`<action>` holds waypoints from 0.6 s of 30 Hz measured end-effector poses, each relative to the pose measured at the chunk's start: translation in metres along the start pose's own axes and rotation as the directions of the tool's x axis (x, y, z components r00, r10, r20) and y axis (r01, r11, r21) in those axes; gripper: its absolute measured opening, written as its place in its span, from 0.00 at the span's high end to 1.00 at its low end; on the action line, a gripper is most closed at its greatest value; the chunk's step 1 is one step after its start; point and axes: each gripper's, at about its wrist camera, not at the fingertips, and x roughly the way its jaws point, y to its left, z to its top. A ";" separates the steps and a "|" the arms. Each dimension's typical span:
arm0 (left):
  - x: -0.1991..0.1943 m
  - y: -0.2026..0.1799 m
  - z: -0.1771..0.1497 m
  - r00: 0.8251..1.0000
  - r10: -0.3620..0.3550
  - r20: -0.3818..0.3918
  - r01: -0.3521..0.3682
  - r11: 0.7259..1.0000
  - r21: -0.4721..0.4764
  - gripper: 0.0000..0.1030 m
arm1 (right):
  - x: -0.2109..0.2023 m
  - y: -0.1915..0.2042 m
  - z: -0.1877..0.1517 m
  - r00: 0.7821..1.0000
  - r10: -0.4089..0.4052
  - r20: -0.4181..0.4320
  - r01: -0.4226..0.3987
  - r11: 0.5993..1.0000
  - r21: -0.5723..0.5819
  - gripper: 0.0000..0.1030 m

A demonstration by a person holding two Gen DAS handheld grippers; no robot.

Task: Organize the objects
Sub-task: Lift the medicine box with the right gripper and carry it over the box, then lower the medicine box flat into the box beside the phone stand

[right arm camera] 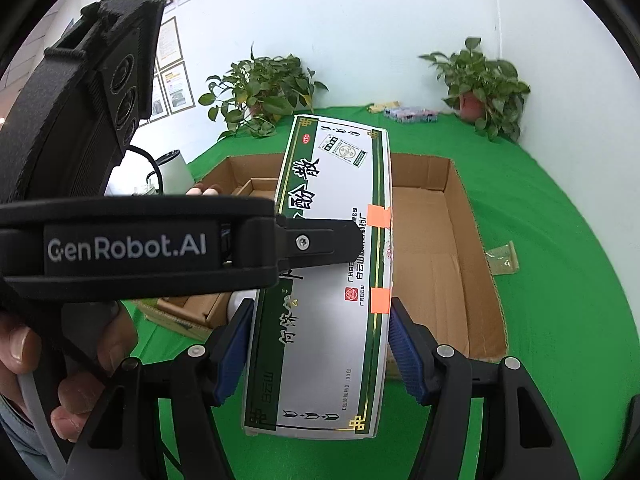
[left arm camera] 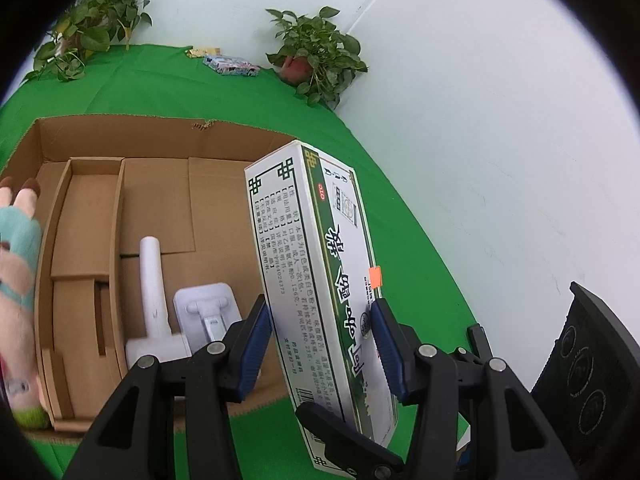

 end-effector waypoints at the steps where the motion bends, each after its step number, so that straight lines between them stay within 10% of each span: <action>1: 0.005 0.006 0.007 1.000 -0.008 -0.007 0.008 1.000 -0.021 0.53 | 0.005 -0.003 0.007 1.000 0.002 -0.014 -0.002 1.000 0.008 0.40; 18: 0.085 0.043 0.024 0.986 0.016 -0.166 -0.033 0.994 -0.102 0.53 | 0.103 -0.061 0.027 0.982 0.059 -0.181 -0.040 0.994 0.105 0.40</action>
